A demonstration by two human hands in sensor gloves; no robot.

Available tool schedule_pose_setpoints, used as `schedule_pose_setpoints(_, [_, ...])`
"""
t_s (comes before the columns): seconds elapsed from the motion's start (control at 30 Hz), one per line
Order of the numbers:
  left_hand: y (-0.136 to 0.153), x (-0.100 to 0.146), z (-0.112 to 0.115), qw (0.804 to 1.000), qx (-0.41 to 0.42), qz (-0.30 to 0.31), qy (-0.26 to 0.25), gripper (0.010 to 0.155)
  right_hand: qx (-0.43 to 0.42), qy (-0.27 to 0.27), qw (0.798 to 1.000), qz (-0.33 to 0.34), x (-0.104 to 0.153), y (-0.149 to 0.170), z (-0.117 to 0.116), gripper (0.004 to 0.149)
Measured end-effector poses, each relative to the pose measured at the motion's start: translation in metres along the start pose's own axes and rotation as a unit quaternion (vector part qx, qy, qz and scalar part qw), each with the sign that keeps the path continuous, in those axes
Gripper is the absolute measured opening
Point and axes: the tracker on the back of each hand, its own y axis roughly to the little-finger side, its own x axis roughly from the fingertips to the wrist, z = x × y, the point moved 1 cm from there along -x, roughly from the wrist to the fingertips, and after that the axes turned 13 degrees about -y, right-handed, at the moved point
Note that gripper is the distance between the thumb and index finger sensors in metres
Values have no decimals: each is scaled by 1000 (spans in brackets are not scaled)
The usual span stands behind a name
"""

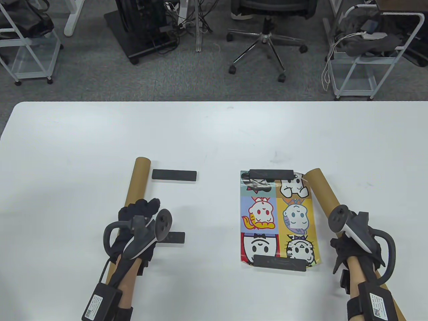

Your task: Roll up posters and store in mailing tubes

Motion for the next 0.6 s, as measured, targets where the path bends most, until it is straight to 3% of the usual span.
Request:
schedule_pose_setpoints(0.47, [1,1,0,1000,-3,0,6,61,-3,-18,999,-39,-22,18,-21,96])
schedule_pose_setpoints(0.6, [1,0,0,1000,-3,0,7,61,-16,-23,999,-46,-19,18,-17,100])
